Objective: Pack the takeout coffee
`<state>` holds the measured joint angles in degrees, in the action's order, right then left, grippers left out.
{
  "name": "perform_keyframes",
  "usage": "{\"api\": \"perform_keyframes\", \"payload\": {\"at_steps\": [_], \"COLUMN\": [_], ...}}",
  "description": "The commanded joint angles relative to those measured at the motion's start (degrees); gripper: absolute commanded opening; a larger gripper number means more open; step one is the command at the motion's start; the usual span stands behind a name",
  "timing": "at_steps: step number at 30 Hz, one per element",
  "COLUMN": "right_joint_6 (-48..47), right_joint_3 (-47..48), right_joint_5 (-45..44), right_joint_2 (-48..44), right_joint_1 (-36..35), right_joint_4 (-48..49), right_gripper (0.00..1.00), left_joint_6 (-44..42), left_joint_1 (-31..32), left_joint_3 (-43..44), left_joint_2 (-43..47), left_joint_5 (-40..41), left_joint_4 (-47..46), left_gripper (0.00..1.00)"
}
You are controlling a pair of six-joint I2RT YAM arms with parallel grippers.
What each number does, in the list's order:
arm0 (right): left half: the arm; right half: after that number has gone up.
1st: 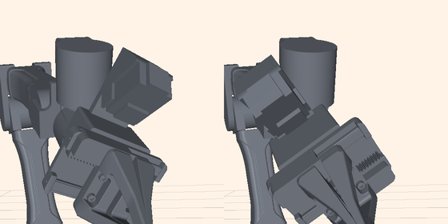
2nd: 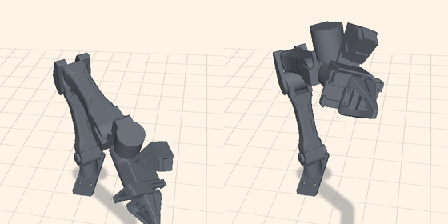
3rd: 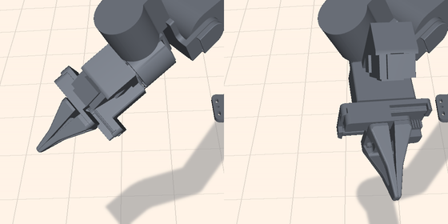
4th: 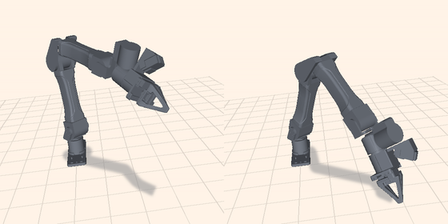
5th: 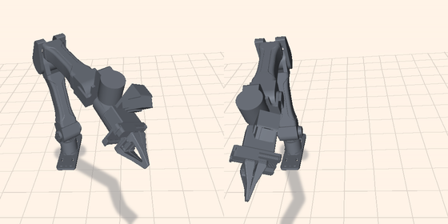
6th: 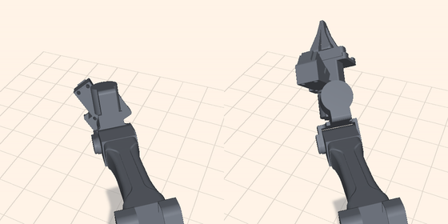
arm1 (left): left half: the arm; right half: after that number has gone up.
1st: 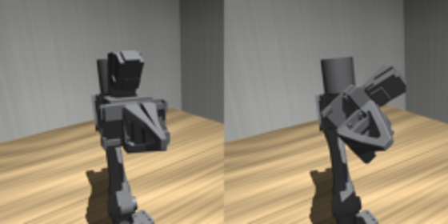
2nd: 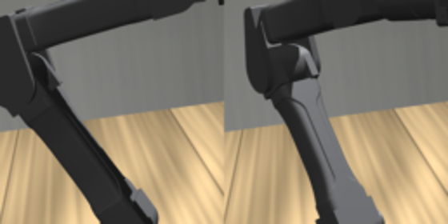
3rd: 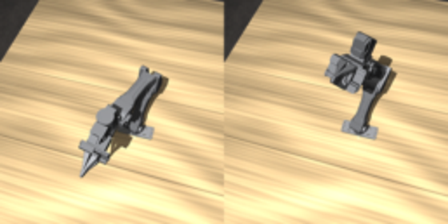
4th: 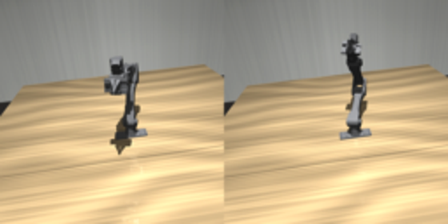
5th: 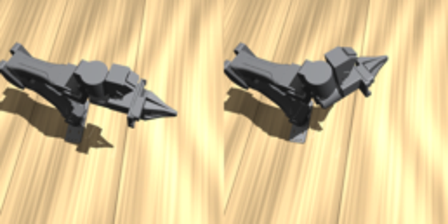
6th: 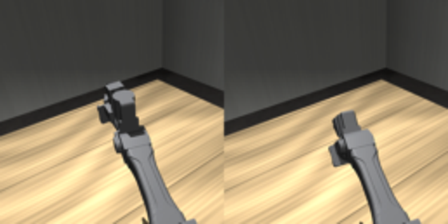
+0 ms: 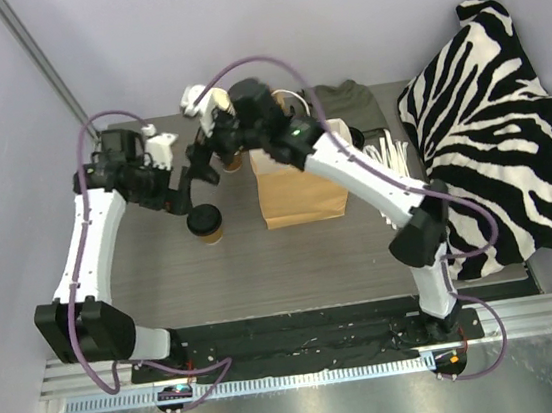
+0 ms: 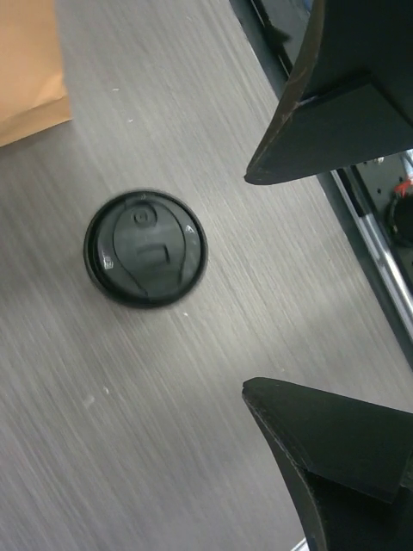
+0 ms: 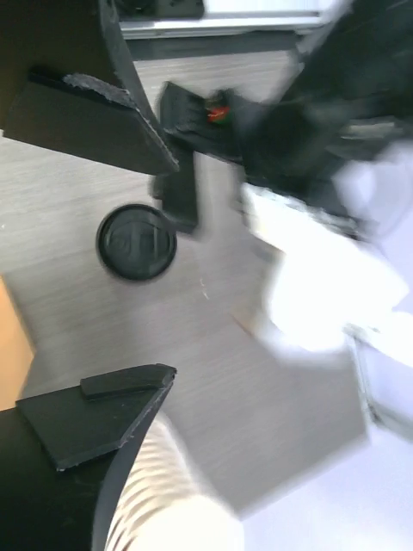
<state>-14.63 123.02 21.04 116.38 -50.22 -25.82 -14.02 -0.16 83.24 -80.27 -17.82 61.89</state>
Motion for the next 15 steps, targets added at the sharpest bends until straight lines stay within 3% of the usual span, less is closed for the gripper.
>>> {"api": "perform_keyframes", "payload": {"at_steps": [1, 7, 15], "right_joint_6": [8.48, 10.59, 11.82], "right_joint_3": [4.33, 3.81, 0.03], "right_joint_5": [2.43, -0.55, -4.07], "right_joint_2": [-11.08, -16.70, -21.10], "right_joint_1": [6.09, 13.02, 19.97], "right_joint_4": [-3.79, -6.69, -8.36], "right_gripper": [1.00, 1.00, 1.00], "left_joint_6": [-4.26, -3.82, -2.33], "left_joint_1": [10.08, 16.07, 18.01], "left_joint_3": [-0.89, -0.71, -0.54], "left_joint_2": [-1.02, -5.33, -9.64], "left_joint_5": [9.71, 14.39, 17.03], "left_joint_4": [-3.35, -2.39, -3.09], "left_gripper": [0.99, 0.89, 0.93]}}
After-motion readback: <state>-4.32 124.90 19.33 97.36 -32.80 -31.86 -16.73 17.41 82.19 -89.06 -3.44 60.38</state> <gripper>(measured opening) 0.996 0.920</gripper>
